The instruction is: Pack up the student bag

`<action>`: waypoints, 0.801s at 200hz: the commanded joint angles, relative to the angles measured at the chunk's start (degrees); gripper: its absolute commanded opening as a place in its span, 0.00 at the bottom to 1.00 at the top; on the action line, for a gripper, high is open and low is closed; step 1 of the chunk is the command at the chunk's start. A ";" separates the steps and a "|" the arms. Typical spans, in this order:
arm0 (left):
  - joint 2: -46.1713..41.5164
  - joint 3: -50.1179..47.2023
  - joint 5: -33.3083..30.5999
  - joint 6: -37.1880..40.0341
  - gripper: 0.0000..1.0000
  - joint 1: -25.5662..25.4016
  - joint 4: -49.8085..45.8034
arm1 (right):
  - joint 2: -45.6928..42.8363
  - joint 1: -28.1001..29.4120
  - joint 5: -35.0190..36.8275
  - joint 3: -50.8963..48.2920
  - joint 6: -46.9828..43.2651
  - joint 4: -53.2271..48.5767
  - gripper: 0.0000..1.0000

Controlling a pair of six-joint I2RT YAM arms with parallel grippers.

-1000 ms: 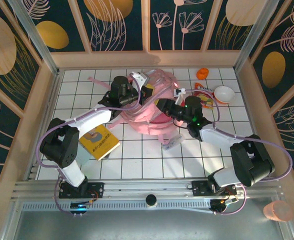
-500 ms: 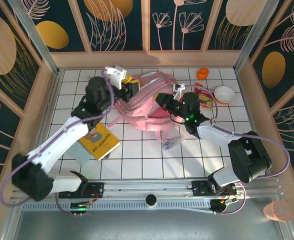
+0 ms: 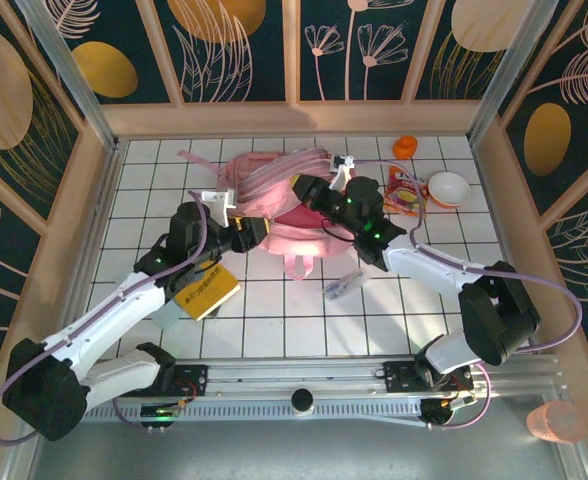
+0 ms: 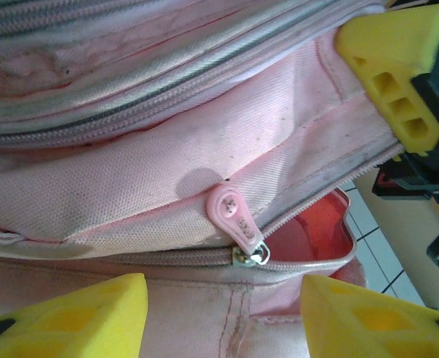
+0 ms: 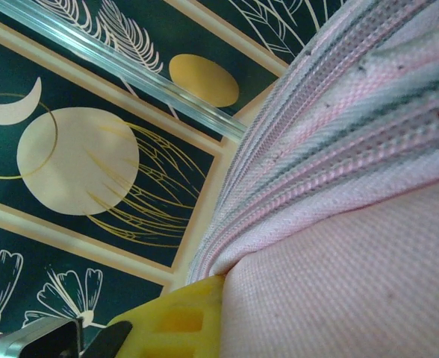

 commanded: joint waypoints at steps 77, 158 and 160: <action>4.59 3.20 -5.09 -7.96 0.48 0.17 3.37 | 1.44 2.21 1.39 4.18 -5.04 2.66 0.00; 2.56 0.59 -9.03 -6.33 0.34 0.16 -2.59 | 0.20 0.60 0.97 3.93 -5.53 1.01 0.00; 2.34 0.39 -8.84 -6.27 0.34 0.16 -2.43 | 0.17 0.46 0.86 3.96 -5.49 1.09 0.00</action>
